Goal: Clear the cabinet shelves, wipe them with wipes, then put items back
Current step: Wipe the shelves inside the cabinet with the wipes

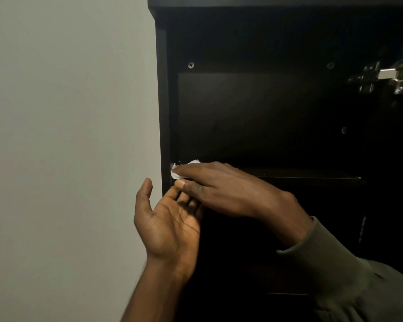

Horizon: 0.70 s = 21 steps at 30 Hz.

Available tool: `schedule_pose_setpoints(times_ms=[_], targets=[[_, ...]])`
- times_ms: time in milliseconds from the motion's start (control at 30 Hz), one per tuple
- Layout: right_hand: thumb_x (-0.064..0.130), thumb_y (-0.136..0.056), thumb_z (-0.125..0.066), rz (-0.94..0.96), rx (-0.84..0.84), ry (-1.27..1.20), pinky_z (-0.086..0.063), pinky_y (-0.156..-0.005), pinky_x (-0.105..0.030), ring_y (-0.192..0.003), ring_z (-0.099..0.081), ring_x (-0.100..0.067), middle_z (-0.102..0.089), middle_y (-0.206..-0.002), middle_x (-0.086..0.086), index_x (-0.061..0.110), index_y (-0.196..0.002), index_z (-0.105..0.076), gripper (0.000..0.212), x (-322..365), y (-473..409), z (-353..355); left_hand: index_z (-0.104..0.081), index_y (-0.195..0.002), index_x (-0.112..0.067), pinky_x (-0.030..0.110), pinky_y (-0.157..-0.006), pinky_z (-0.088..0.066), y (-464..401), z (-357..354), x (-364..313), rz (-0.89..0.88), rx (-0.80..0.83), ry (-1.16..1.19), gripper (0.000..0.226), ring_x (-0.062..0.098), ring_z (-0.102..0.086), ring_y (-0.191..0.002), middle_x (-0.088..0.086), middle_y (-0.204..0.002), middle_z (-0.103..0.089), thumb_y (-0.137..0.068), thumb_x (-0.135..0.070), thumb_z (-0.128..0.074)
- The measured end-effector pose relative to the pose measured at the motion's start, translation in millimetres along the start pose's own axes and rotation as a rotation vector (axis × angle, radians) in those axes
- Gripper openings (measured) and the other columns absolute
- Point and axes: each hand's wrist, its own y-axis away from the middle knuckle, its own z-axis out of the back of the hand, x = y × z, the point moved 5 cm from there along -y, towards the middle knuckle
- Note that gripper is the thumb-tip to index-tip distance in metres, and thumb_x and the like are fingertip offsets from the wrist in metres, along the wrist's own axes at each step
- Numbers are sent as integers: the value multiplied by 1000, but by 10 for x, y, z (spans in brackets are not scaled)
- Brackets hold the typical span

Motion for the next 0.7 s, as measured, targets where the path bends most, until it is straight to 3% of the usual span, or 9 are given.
schedule_pose_setpoints(times_ms=[200,333,567,700], targets=[[54,-101,-28,-69,4,-77,-36,-110,-38,-131,-43,-6,-45,-145,17,38,-140,-44,45,-37,110,15,-46,-141,-6,48,-113,-36,80,-4,-4,0,-62,37,73,35,-58,-125,18,-135,-59,-93,-60,-37],[58,-100,-23,-300,-27,32,-31,-109,-38,-139,-36,-12,-38,-152,14,39,-145,-38,51,-322,258,158,-30,-150,-6,55,-111,-37,86,-2,21,-7,-134,84,76,47,-52,-126,25,-150,-40,-92,-54,-43],[65,-95,-22,-761,-96,148,-32,-110,-45,-137,-38,-28,-41,-150,1,39,-143,-41,57,-1012,1168,640,-31,-149,-5,57,-109,-39,132,28,-18,27,-121,76,74,50,-55,-121,26,-149,-40,-92,-51,-44],[67,-95,-19,-854,-112,196,-34,-104,-47,-132,-42,-33,-45,-146,-6,32,-140,-45,63,-945,1188,651,-28,-150,-2,57,-109,-40,117,26,-49,34,-128,69,77,50,-55,-121,27,-148,-40,-93,-51,-43]])
